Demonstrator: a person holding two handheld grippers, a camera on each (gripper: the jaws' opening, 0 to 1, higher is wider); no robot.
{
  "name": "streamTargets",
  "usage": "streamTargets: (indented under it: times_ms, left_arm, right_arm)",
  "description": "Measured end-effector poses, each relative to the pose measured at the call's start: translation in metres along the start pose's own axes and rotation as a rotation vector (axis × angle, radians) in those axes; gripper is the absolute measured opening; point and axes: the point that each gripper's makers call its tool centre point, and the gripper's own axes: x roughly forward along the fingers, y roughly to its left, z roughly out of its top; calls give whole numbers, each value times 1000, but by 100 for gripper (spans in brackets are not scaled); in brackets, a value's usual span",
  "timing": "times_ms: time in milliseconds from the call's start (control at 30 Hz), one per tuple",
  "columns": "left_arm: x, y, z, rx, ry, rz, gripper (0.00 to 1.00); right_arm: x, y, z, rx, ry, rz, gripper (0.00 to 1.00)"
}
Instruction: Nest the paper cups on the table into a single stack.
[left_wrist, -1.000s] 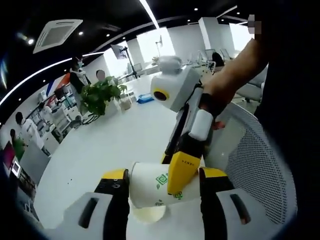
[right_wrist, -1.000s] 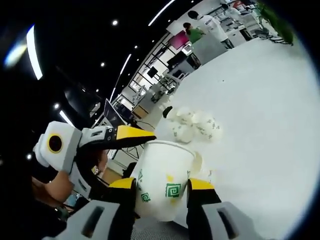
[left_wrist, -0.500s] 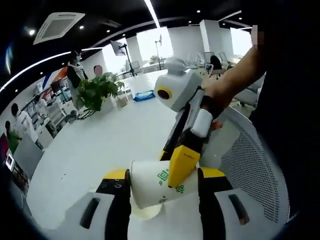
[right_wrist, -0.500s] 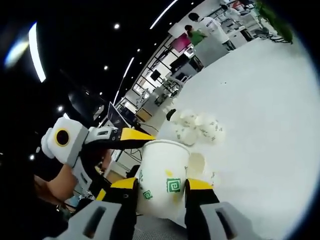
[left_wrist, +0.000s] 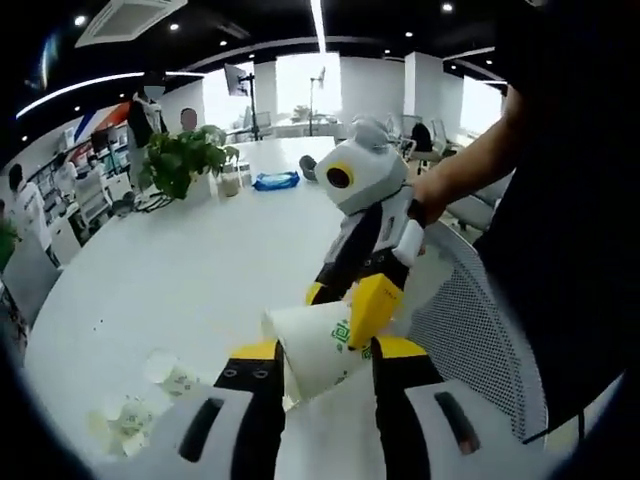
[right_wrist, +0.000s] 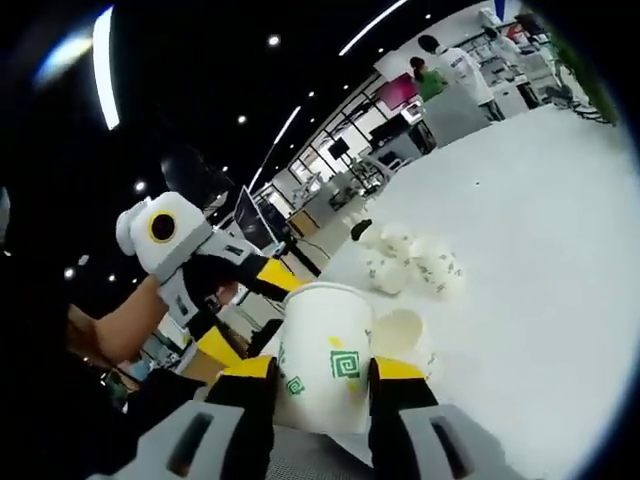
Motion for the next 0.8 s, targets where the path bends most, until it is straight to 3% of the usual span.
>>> streamTargets:
  times_ms: [200, 300, 333, 467, 800]
  left_arm:
    - [-1, -15, -4, -29, 14, -94, 18]
    - [-1, -21, -6, -14, 18, -122, 7]
    - [-1, -24, -7, -28, 19, -141, 6]
    - [2, -35, -9, -15, 39, -187, 3]
    - [2, -42, -13, -35, 60, -209, 0]
  right_arm:
    - [-2, 9, -10, -141, 49, 33, 34]
    - [-3, 13, -12, -188, 62, 59, 33]
    - [-2, 13, -10, -231, 62, 63, 34]
    - [-2, 14, -16, -267, 95, 60, 35]
    - [-2, 13, -21, -342, 115, 52, 36]
